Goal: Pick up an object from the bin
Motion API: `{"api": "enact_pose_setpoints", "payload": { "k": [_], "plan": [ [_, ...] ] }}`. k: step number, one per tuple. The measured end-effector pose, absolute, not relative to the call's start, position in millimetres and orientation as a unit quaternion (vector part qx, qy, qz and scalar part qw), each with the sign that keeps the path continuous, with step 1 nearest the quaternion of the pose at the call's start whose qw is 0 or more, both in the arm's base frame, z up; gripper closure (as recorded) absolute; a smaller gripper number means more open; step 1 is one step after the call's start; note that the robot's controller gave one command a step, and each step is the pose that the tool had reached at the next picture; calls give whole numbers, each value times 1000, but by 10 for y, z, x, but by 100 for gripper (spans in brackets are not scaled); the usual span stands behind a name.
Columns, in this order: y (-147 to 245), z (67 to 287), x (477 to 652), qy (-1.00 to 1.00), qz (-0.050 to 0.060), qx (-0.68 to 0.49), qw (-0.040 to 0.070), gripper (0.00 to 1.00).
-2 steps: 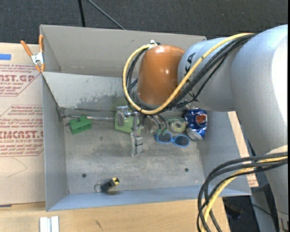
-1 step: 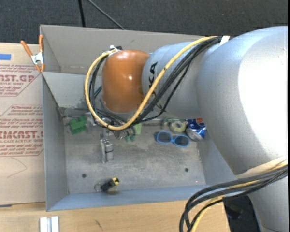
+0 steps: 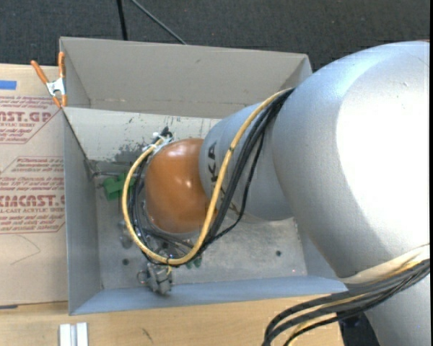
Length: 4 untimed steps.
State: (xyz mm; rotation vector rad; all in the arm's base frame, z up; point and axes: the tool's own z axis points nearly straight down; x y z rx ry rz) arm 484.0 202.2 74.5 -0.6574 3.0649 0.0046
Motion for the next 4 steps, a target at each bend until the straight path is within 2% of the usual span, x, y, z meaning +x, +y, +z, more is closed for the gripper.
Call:
{"api": "enact_pose_setpoints", "payload": {
  "k": [1,2,3,4],
  "plan": [
    [1771,701,4914,996,1,-92,0,0],
    [1780,711,4914,996,2,-92,1,100],
    [1773,701,4912,996,1,-92,0,0],
    [1741,702,4990,995,1,-95,0,0]
  ]
}}
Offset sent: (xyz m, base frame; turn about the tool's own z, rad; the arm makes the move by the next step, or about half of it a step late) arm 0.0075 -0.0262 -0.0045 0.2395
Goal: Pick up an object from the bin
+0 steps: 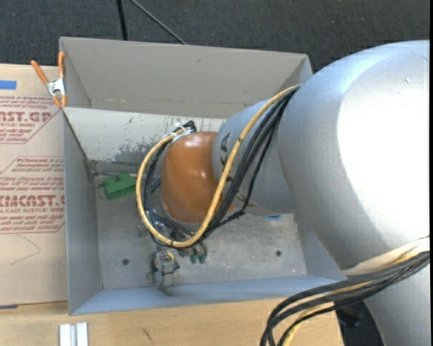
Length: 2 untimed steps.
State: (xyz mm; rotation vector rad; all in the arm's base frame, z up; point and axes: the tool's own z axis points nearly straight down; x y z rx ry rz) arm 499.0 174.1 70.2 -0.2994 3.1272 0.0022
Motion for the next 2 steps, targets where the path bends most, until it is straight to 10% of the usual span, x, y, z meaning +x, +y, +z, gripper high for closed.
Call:
{"api": "enact_pose_setpoints", "payload": {
  "k": [2],
  "plan": [
    [1142,699,4950,992,0,-125,0,0]
  ]
}}
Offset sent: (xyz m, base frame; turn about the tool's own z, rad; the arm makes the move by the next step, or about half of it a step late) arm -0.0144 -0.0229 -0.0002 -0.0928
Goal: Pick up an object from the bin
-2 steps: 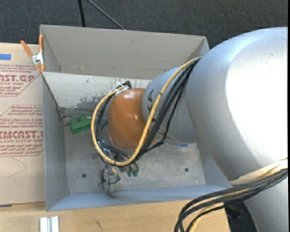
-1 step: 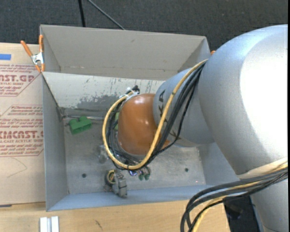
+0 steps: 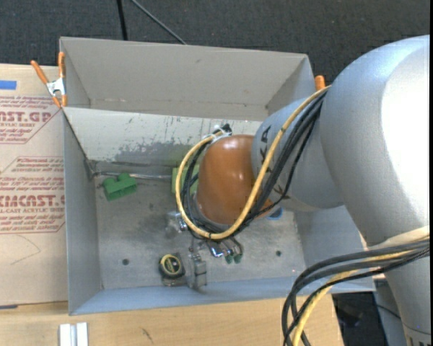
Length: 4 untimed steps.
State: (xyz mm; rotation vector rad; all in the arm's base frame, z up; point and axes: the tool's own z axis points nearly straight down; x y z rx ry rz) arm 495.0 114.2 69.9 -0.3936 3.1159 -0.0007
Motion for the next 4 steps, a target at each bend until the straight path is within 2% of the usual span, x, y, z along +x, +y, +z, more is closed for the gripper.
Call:
{"api": "enact_pose_setpoints", "payload": {
  "k": [1,2,3,4],
  "plan": [
    [1634,711,4852,983,1,-181,5,0],
    [1155,696,5010,989,-1,-145,1,0],
    [1614,710,4894,983,1,-185,5,0],
    [1009,697,5171,989,-1,-147,1,0]
  ]
}}
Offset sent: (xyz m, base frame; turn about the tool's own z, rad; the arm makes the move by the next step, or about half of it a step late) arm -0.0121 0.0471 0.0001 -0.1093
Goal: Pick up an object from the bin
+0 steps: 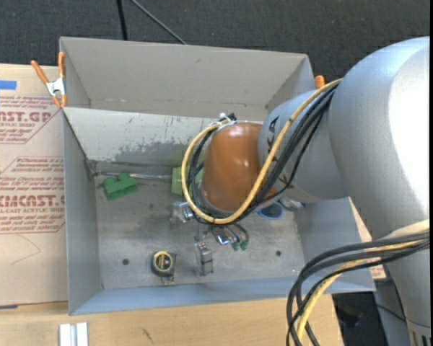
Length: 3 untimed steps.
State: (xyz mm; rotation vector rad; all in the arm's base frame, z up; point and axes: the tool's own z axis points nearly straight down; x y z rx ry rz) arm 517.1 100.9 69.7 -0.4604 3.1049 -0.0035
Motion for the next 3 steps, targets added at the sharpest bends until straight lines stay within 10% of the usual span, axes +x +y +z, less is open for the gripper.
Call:
{"api": "enact_pose_setpoints", "payload": {
  "k": [1,2,3],
  "plan": [
    [1666,724,4826,992,2,-128,9,0],
    [1117,698,5194,993,-1,-120,2,0],
    [1604,755,4816,961,1,-277,6,0]
  ]
}}
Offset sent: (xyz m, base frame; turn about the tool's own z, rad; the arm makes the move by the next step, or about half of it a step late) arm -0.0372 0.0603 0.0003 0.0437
